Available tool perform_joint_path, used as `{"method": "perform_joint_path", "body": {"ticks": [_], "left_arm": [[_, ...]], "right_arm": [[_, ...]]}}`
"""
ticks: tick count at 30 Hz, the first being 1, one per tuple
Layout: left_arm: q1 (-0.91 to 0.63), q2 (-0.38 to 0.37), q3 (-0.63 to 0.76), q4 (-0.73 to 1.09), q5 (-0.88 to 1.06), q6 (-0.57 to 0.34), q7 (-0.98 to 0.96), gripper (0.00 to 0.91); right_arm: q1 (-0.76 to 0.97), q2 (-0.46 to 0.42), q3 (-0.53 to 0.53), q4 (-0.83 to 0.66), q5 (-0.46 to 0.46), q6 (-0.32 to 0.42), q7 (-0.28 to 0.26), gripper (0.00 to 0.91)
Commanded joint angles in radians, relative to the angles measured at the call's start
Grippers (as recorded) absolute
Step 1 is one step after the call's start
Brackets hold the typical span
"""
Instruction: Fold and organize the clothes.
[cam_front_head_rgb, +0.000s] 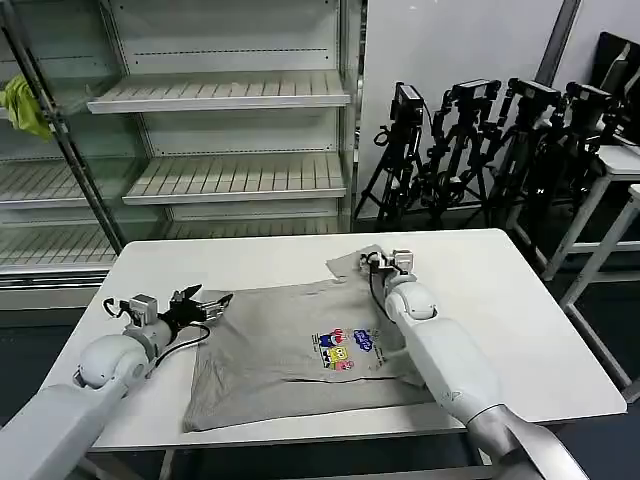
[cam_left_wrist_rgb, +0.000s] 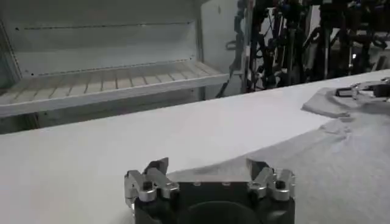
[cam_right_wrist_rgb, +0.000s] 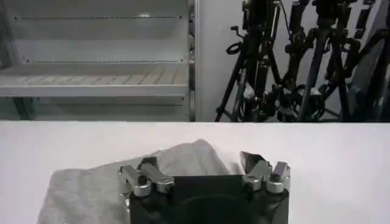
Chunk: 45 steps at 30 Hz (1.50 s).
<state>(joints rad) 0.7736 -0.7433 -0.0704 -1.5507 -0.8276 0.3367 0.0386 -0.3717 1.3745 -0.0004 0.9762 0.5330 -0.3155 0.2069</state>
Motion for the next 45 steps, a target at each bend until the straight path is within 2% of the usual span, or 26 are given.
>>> {"method": "perform_joint_path", "body": {"ticks": [1,9,13,17,19,21,25,27,31,33,34,35,36,37,38,40,41,45], "left_arm": [[-0.015,-0.004,0.01,0.038,0.006,-0.001,0.001,0.867],[-0.035,-0.009,0.017,0.081,0.015,-0.003,0.008,0.867],[-0.035,-0.007,0.016,0.088,0.016,-0.003,0.009,0.836],[-0.032,-0.004,0.016,0.088,0.017,-0.003,0.012,0.645],[-0.031,-0.004,0.017,0.086,0.017,-0.004,0.013,0.494],[-0.029,-0.006,0.018,0.085,0.019,-0.004,0.014,0.423],[-0.025,-0.01,0.018,0.084,0.023,-0.006,0.016,0.343],[-0.023,-0.012,0.017,0.082,0.024,-0.007,0.017,0.272],[-0.016,-0.01,0.013,0.078,0.026,-0.009,0.018,0.232],[-0.011,-0.01,0.009,0.075,0.028,-0.01,0.019,0.212],[-0.009,-0.01,0.008,0.074,0.028,-0.01,0.019,0.202],[-0.008,-0.009,0.007,0.073,0.029,-0.01,0.02,0.181],[-0.006,-0.008,0.006,0.073,0.029,-0.011,0.02,0.171],[-0.005,-0.007,0.006,0.073,0.03,-0.011,0.02,0.151],[-0.004,-0.007,0.005,0.072,0.031,-0.012,0.022,0.141],[-0.002,-0.005,0.002,0.071,0.031,-0.012,0.022,0.111],[-0.002,-0.005,0.002,0.071,0.031,-0.012,0.023,0.091],[0.0,-0.001,-0.001,0.071,0.031,-0.014,0.027,0.06]], "right_arm": [[0.001,0.005,0.002,-0.01,-0.008,-0.001,0.0,0.907],[0.005,0.004,0.001,-0.015,-0.012,-0.001,-0.003,0.907],[0.011,0.008,0.003,-0.026,-0.016,0.002,-0.005,0.907],[0.014,0.01,0.006,-0.032,-0.02,0.001,-0.006,0.907],[0.015,0.011,0.007,-0.035,-0.023,-0.001,-0.007,0.907],[0.015,0.011,0.008,-0.037,-0.025,-0.004,-0.007,0.907],[0.012,0.009,0.007,-0.038,-0.032,-0.014,-0.012,0.907],[0.012,0.009,0.008,-0.04,-0.035,-0.015,-0.014,0.907],[0.009,0.01,0.008,-0.038,-0.042,-0.015,-0.018,0.907],[0.007,0.01,0.007,-0.036,-0.047,-0.014,-0.02,0.746],[0.007,0.01,0.007,-0.035,-0.048,-0.015,-0.021,0.595],[0.006,0.01,0.006,-0.034,-0.05,-0.015,-0.023,0.494],[0.006,0.01,0.005,-0.034,-0.051,-0.015,-0.024,0.443],[0.006,0.009,0.004,-0.034,-0.057,-0.014,-0.027,0.312],[0.006,0.008,0.002,-0.033,-0.058,-0.014,-0.028,0.252],[0.005,0.006,0.001,-0.031,-0.061,-0.014,-0.03,0.05],[0.004,0.006,0.001,-0.031,-0.061,-0.014,-0.031,0.0],[0.0,0.003,0.0,-0.026,-0.066,-0.013,-0.032,0.0]]}}
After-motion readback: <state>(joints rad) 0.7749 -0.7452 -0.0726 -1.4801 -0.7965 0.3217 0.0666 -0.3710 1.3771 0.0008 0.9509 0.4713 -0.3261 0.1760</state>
